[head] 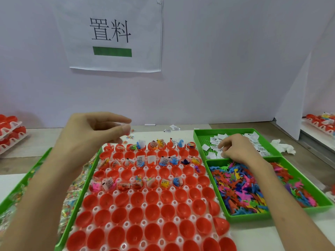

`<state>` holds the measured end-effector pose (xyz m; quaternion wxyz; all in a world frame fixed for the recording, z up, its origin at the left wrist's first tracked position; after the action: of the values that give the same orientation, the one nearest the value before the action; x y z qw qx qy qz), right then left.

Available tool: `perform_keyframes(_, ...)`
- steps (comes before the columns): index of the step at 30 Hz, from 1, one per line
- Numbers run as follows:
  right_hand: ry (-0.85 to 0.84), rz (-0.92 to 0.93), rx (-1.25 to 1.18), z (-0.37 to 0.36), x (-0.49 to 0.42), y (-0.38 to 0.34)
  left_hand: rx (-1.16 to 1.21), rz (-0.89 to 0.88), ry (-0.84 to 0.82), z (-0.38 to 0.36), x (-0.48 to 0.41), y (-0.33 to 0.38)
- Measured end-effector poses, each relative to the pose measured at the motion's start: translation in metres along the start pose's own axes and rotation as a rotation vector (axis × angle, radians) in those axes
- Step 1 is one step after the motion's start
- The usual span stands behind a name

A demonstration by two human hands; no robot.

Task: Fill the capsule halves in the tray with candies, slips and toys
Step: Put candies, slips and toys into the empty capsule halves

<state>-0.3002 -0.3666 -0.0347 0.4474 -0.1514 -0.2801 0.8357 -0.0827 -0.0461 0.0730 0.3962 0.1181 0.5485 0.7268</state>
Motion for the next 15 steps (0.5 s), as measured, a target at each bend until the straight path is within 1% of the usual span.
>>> perform_keyframes(3, -0.01, 0.047, -0.016, -0.002, 0.003, -0.005, 0.027, 0.023, -0.087, -0.023, 0.002, 0.006)
perform_keyframes(6, 0.063, 0.105, -0.095, 0.007, 0.008, -0.019, 0.096, 0.034, -0.19, -0.044, 0.005, 0.011)
perform_keyframes(8, 0.112, 0.181, -0.248, 0.021, 0.016, -0.04, 0.146, 0.051, -0.217, -0.053, 0.006, 0.015)
perform_keyframes(10, 0.112, 0.306, -0.445, 0.037, 0.03, -0.069, 0.188, 0.066, -0.236, -0.06, 0.008, 0.018)
perform_keyframes(11, 0.083, 0.379, -0.557, 0.043, 0.039, -0.085, 0.207, 0.071, -0.241, -0.063, 0.009, 0.019)
perform_keyframes(13, -0.027, 0.508, -0.797, 0.049, 0.06, -0.113, 0.23, 0.071, -0.232, -0.067, 0.01, 0.02)
perform_keyframes(15, -0.137, 0.592, -0.919, 0.049, 0.077, -0.134, 0.24, 0.063, -0.208, -0.07, 0.011, 0.021)
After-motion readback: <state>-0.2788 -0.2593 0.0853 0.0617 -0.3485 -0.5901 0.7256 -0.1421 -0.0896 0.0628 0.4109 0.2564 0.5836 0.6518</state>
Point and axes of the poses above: each hand's wrist, its own x-axis away from the middle knuckle, its own z-axis out of the back of the hand, y = z × x, the point moved 4 cm from there along -x, towards the middle knuckle, and after that the axes turned 5 degrees about -x, right-handed, at the moved point
